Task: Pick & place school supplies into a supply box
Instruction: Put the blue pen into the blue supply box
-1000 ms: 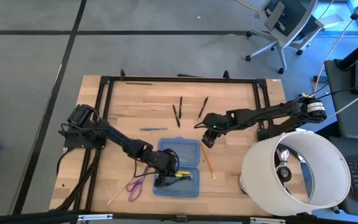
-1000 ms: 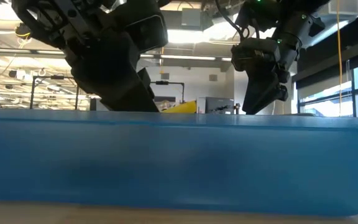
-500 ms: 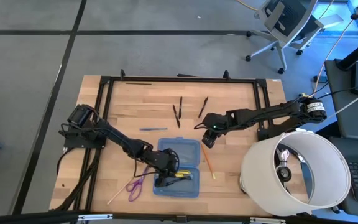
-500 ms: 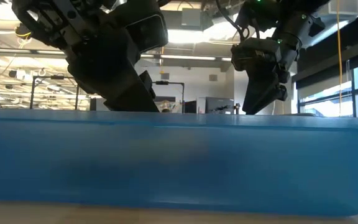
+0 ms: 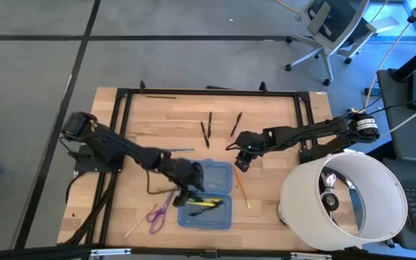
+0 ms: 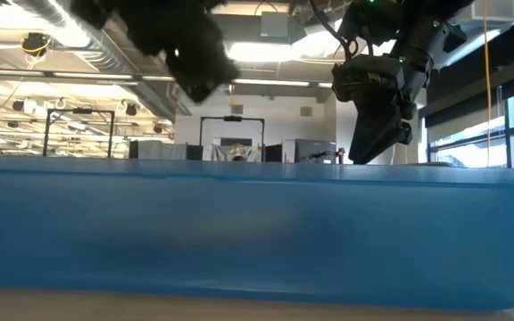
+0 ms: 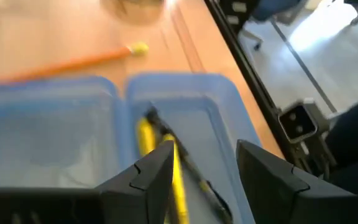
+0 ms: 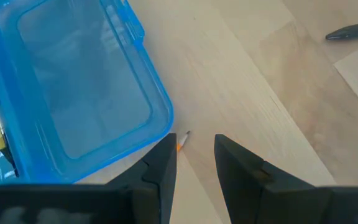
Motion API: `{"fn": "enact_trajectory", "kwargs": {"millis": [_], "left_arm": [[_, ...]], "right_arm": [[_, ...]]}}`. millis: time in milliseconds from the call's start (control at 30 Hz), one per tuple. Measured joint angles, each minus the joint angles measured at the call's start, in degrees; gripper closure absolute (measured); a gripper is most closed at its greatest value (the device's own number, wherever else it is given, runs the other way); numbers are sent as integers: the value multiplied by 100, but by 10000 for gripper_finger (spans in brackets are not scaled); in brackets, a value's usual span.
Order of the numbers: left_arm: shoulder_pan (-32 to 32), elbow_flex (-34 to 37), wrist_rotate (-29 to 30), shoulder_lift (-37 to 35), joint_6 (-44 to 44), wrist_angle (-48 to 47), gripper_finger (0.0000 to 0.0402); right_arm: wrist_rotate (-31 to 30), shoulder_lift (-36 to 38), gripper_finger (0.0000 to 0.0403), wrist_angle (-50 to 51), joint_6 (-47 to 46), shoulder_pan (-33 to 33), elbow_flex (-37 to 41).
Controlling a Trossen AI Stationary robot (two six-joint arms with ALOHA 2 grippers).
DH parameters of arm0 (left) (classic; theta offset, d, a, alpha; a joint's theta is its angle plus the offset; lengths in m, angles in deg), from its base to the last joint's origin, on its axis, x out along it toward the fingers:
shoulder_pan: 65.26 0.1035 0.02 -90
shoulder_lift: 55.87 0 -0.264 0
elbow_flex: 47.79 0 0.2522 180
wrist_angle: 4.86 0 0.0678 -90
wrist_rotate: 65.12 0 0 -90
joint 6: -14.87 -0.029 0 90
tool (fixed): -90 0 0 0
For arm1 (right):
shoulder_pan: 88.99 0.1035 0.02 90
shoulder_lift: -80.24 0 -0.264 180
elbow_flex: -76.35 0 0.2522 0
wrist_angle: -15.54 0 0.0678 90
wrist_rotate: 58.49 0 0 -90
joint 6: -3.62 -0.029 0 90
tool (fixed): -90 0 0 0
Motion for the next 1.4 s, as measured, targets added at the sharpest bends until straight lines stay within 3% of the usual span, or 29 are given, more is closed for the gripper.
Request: {"fn": "enact_trajectory", "kwargs": {"millis": [233, 433, 633, 767, 1100, 1400], "left_arm": [[508, 0, 0, -1323, -125, -854, 237], [820, 0, 72, -2037, -706, -1721, 237], [1283, -2, 1705, -2441, -792, -3646, 237], [1746, 0, 2089, -2458, -1000, -4626, 237], [3063, 0, 1288, -2071, -1912, -4897, 237], [3288, 0, 1064, -1045, -2375, -5150, 237]], "right_arm": [[-1, 0, 290, -2, -21, 0, 0], [-2, 0, 290, -39, -31, -2, 0], [-245, 0, 290, -109, -44, -3, 0], [-478, 0, 290, -306, -44, -13, 0], [-513, 0, 290, -555, -167, -22, -2], [-511, 0, 290, -581, -216, -22, -2]]}}
